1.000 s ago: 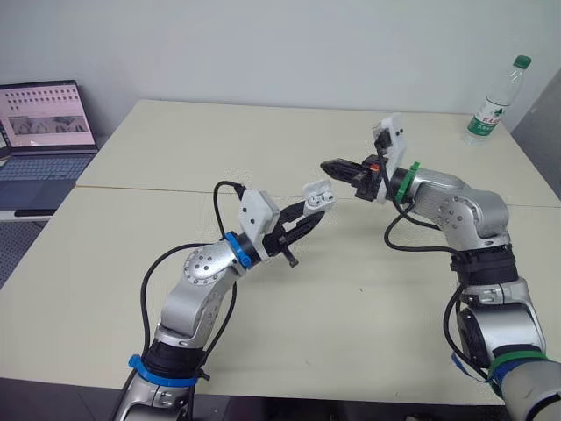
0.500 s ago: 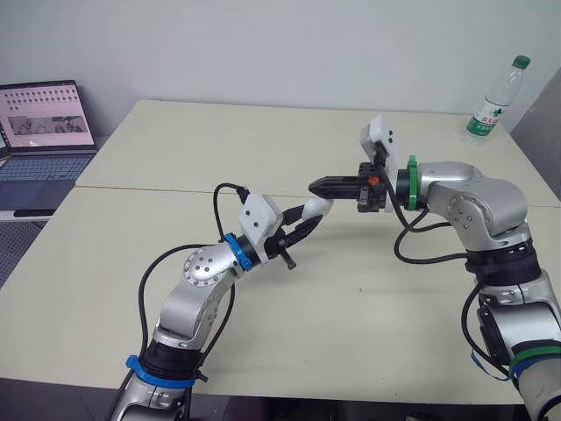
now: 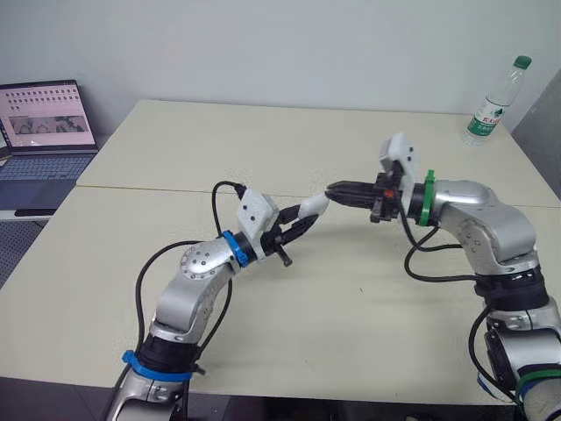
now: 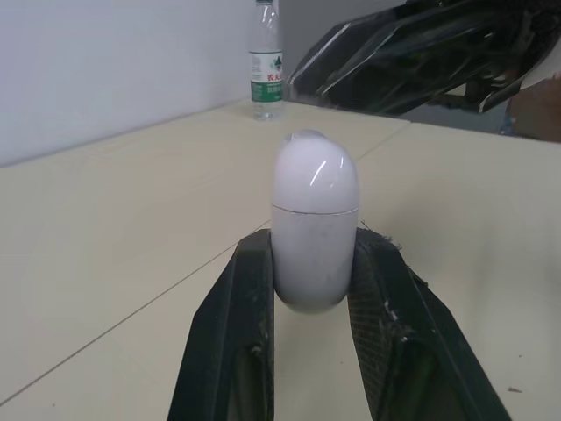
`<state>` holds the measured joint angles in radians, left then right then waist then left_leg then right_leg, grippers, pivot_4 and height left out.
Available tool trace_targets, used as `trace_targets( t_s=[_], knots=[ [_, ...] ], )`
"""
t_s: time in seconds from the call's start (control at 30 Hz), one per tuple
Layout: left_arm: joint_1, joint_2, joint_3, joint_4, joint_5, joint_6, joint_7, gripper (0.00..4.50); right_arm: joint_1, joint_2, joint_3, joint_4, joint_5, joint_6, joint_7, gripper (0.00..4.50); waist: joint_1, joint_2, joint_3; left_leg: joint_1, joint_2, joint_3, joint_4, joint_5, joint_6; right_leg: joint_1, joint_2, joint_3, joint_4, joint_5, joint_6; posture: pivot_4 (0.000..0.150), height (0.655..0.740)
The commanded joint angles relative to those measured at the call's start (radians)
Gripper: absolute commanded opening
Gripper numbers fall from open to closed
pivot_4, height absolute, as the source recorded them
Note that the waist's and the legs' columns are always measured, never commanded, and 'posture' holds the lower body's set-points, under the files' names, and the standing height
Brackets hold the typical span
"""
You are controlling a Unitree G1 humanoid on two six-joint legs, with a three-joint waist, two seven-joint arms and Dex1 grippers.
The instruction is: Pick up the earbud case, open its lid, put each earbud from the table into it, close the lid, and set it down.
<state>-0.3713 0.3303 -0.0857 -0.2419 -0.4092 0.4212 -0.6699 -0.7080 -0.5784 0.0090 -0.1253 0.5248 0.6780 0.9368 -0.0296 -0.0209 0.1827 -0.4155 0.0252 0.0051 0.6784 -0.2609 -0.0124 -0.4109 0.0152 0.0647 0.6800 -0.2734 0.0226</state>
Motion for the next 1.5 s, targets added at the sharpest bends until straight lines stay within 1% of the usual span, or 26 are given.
trace_targets(
  t_s=[0.03,0.13,0.2,0.23,0.27,0.3,0.33,0.43,0.6,0.67,0.7,0.83,0.97,1.0,1.07,1.1,1.17,1.2,1.23,1.3,1.37,1.43,1.5],
  knots=[
    [0.002,0.005,0.062,-0.062,-0.184,0.224,0.008,0.78,0.048,-0.038,-0.085,-0.092,0.053,-0.051,0.039,2.05,0.000,0.000,0.000,0.000,0.000,0.000,0.000,0.000,0.000,0.000,0.000,0.000,0.000,0.000,0.000,0.150,0.7400],
    [-0.022,-0.004,0.124,-0.039,-0.326,0.449,0.072,0.78,0.151,-0.071,-0.078,-0.156,0.030,-0.140,0.094,3.19,0.000,0.000,0.000,0.000,0.000,-0.002,0.000,0.000,0.000,0.000,0.000,-0.002,0.000,0.000,0.000,0.150,0.7400],
    [-0.058,-0.034,0.168,0.015,-0.398,0.604,0.154,0.78,0.235,-0.095,-0.059,-0.186,0.000,-0.217,0.140,3.90,0.001,0.000,0.000,0.000,0.000,-0.003,0.000,0.000,0.000,0.001,0.000,-0.002,0.000,0.000,0.000,0.150,0.7400],
    [-0.073,-0.050,0.186,0.040,-0.426,0.660,0.184,0.78,0.267,-0.098,-0.053,-0.193,-0.013,-0.249,0.151,4.23,0.002,0.000,0.000,0.000,0.000,-0.003,0.001,0.000,0.000,0.001,0.000,-0.002,0.000,0.000,0.000,0.150,0.7400],
    [-0.085,-0.068,0.202,0.061,-0.447,0.706,0.211,0.78,0.294,-0.098,-0.048,-0.196,-0.022,-0.273,0.156,4.47,0.001,0.000,0.000,0.000,0.000,-0.003,0.001,0.000,0.000,0.002,0.000,-0.003,0.000,0.000,0.001,0.150,0.7400],
    [-0.092,-0.076,0.218,0.072,-0.465,0.738,0.226,0.78,0.309,-0.095,-0.043,-0.200,-0.028,-0.286,0.153,4.47,0.000,0.000,0.000,0.001,0.000,-0.003,0.002,0.000,0.000,0.002,0.001,-0.002,0.000,0.000,0.001,0.150,0.7400],
    [-0.107,-0.109,0.252,0.112,-0.486,0.788,0.275,0.78,0.332,-0.090,-0.036,-0.203,-0.045,-0.304,0.140,4.47,-0.002,0.000,0.000,0.001,0.000,-0.002,0.002,0.000,0.000,0.002,0.001,-0.002,0.001,0.000,0.001,0.150,0.7400],
    [-0.125,-0.165,0.280,0.198,-0.480,0.890,0.367,0.78,0.389,-0.090,-0.016,-0.232,-0.061,-0.312,0.122,4.47,-0.002,0.000,0.000,0.001,0.000,-0.002,0.002,0.000,0.000,0.002,0.001,-0.002,0.001,0.000,0.001,0.150,0.7400],
    [-0.116,-0.170,0.288,0.254,-0.444,0.977,0.420,0.78,0.415,-0.075,-0.010,-0.259,-0.065,-0.306,0.078,4.47,-0.003,0.000,0.000,0.002,0.000,-0.002,0.001,0.001,-0.001,0.002,0.001,-0.001,0.001,0.000,0.001,0.150,0.7400],
    [-0.109,-0.166,0.292,0.261,-0.433,0.997,0.436,1.51,0.415,-0.073,-0.012,-0.247,-0.070,-0.312,0.068,4.50,-0.003,0.000,0.000,0.003,0.000,-0.003,0.001,0.002,-0.003,0.003,0.001,-0.001,0.001,0.000,0.001,0.150,0.7400],
    [-0.106,-0.163,0.295,0.262,-0.427,1.005,0.441,1.72,0.412,-0.070,-0.014,-0.241,-0.068,-0.311,0.063,4.50,-0.003,0.000,0.000,0.004,0.000,-0.002,0.001,0.002,-0.003,0.004,0.001,-0.001,0.001,0.000,0.001,0.150,0.7400],
    [-0.078,-0.130,0.327,0.226,-0.423,1.046,0.455,2.98,0.406,-0.069,-0.013,-0.221,-0.066,-0.318,0.060,4.50,-0.004,-0.001,-0.001,0.008,0.000,0.000,-0.001,0.002,-0.003,0.006,0.001,0.001,0.001,0.000,0.001,0.150,0.7400],
    [0.003,-0.049,0.402,0.126,-0.446,1.126,0.458,4.11,0.409,-0.075,-0.009,-0.194,-0.074,-0.343,0.079,4.50,-0.022,-0.003,-0.003,0.013,0.002,0.002,-0.003,0.002,-0.003,0.008,0.003,0.003,0.002,0.000,0.001,0.150,0.7400],
    [0.033,-0.017,0.420,0.094,-0.452,1.142,0.453,4.46,0.409,-0.080,-0.006,-0.186,-0.077,-0.352,0.089,4.50,-0.027,-0.003,-0.003,0.015,0.002,0.003,-0.004,0.002,-0.003,0.009,0.004,0.005,0.002,0.000,0.001,0.150,0.7400],
    [0.085,0.037,0.465,0.034,-0.466,1.167,0.443,4.46,0.409,-0.091,-0.007,-0.160,-0.080,-0.372,0.110,4.50,-0.039,-0.004,-0.004,0.018,0.003,0.004,-0.008,0.002,-0.005,0.009,0.004,0.006,0.002,0.000,0.000,0.150,0.7400],
    [0.113,0.085,0.472,-0.005,-0.472,1.147,0.419,4.46,0.407,-0.098,-0.007,-0.143,-0.084,-0.383,0.122,4.50,-0.043,-0.005,-0.005,0.021,0.002,0.005,-0.012,0.003,-0.007,0.009,0.005,0.007,0.002,0.000,0.000,0.150,0.7400],
    [0.168,0.221,0.431,-0.090,-0.436,1.017,0.330,4.46,0.393,-0.111,-0.009,-0.091,-0.091,-0.407,0.150,4.50,-0.057,-0.006,-0.005,0.024,0.004,0.005,-0.014,0.004,-0.007,0.010,0.006,0.008,0.002,-0.002,-0.001,0.150,0.7400],
    [0.181,0.279,0.420,-0.112,-0.409,0.927,0.282,4.46,0.384,-0.116,-0.011,-0.062,-0.094,-0.416,0.160,4.50,-0.058,-0.006,-0.005,0.025,0.005,0.005,-0.016,0.004,-0.008,0.010,0.007,0.008,0.002,-0.003,-0.004,0.150,0.7400],
    [0.192,0.315,0.417,-0.125,-0.385,0.840,0.244,4.46,0.382,-0.121,-0.015,-0.041,-0.095,-0.427,0.168,4.50,-0.057,-0.006,-0.005,0.026,0.005,0.005,-0.016,0.004,-0.008,0.010,0.008,0.008,0.002,-0.004,-0.005,0.150,0.7400],
    [0.231,0.417,0.412,-0.128,-0.268,0.567,0.114,4.46,0.373,-0.129,-0.030,-0.013,-0.080,-0.406,0.167,4.50,-0.051,-0.007,-0.004,0.026,0.005,0.003,-0.017,0.005,-0.009,0.010,0.007,0.006,0.003,-0.006,-0.008,0.150,0.7400],
    [0.283,0.512,0.393,-0.096,-0.124,0.294,-0.005,4.46,0.364,-0.140,-0.045,0.005,-0.068,-0.389,0.171,4.50,-0.043,-0.007,-0.003,0.020,0.005,0.003,-0.016,0.006,-0.011,0.007,0.007,0.006,0.003,-0.005,-0.010,0.150,0.7400],
    [0.308,0.561,0.401,-0.043,-0.058,0.161,-0.062,4.46,0.360,-0.154,-0.059,0.017,-0.065,-0.381,0.173,4.50,-0.030,-0.007,-0.003,0.018,0.004,0.005,-0.016,0.006,-0.012,0.005,0.005,0.006,0.001,-0.004,-0.011,0.150,0.7400],
    [0.300,0.568,0.429,0.003,-0.028,0.062,-0.078,4.46,0.358,-0.167,-0.073,0.035,-0.068,-0.377,0.176,4.50,-0.020,-0.007,-0.003,0.018,0.002,0.007,-0.017,0.006,-0.011,0.005,0.001,0.005,0.000,-0.004,-0.010,0.150,0.7400]
  ],
)
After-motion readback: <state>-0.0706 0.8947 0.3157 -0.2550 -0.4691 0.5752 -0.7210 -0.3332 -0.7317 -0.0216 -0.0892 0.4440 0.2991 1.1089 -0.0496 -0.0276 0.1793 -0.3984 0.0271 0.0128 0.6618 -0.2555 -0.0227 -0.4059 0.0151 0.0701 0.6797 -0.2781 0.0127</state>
